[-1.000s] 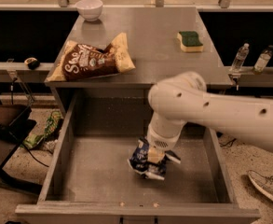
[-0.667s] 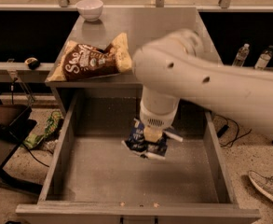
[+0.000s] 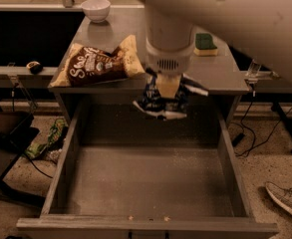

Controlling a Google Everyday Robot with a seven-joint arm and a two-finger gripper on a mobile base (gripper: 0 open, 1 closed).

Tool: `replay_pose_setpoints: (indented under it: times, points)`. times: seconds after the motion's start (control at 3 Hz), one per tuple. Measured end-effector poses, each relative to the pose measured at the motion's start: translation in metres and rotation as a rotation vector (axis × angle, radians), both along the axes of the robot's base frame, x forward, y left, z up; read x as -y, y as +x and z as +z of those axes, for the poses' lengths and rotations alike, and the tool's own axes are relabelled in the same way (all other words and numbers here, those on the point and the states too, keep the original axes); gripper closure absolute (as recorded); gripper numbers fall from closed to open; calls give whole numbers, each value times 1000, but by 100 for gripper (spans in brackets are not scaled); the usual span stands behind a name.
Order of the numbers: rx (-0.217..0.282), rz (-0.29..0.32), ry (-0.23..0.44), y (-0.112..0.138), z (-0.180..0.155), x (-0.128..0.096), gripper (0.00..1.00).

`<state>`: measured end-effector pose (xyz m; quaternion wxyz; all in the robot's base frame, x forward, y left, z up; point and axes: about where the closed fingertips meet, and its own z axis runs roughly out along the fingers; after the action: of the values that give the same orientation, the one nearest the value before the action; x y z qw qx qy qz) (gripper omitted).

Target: Pick blue chip bag from top drawer and place on counter

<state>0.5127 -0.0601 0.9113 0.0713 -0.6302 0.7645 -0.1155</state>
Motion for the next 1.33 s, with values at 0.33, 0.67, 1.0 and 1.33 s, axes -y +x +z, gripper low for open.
replay_pose_setpoints:
  times: [0.33, 0.67, 1.0, 1.33]
  points:
    - [96, -36, -29, 38, 60, -1, 100]
    - [271, -120, 18, 81, 130, -7, 100]
    - [384, -126, 96, 97, 174, -15, 100]
    - [394, -132, 116, 99, 173, -17, 100]
